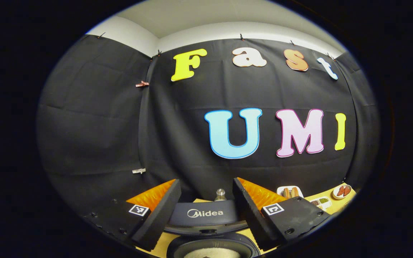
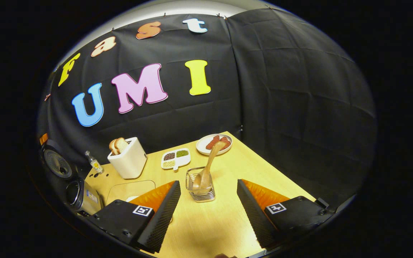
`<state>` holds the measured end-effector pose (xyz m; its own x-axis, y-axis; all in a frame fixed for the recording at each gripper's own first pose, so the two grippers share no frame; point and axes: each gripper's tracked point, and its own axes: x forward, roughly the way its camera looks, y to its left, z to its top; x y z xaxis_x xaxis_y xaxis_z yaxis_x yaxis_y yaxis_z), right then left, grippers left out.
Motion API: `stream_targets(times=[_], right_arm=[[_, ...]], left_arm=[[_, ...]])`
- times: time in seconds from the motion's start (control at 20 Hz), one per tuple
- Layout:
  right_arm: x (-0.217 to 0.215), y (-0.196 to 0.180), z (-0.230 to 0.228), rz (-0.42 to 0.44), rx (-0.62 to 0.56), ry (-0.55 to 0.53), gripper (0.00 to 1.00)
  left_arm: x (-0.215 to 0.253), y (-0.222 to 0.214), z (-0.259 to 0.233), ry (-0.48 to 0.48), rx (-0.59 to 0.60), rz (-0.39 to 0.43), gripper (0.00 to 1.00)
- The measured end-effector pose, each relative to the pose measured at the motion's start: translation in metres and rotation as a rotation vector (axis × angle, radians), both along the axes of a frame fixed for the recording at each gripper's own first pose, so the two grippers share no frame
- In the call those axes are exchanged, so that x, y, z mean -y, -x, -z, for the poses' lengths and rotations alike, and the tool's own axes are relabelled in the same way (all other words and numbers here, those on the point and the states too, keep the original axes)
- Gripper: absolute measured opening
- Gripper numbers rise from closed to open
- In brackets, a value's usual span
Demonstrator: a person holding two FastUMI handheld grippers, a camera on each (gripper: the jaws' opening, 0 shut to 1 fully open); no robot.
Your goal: Close the left gripper, press the button to open the rice cooker; take a wooden spoon from the chopstick holder with the right hand, scoop a spoonful of rice and pour it into the rice cooker, then put the wooden spoon back into the chopstick holder.
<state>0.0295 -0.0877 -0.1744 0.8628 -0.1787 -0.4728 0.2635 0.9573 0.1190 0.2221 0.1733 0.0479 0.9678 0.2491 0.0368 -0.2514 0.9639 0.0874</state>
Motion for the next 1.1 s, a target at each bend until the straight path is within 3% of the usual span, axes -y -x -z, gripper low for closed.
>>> stream_targets(times=[0.35,0.55,1.1], right_arm=[[-0.02,0.005,0.006,-0.066,-0.001,-0.018,0.99],[-0.034,0.016,0.022,-0.093,-0.052,-0.042,0.99],[-0.072,0.015,0.032,-0.209,-0.084,-0.021,0.99]], left_arm=[[0.023,0.071,0.067,0.134,-0.231,-0.045,1.0],[0.033,0.101,0.119,0.142,-0.325,-0.046,0.98],[0.033,0.114,0.213,0.158,-0.443,-0.054,0.99]])
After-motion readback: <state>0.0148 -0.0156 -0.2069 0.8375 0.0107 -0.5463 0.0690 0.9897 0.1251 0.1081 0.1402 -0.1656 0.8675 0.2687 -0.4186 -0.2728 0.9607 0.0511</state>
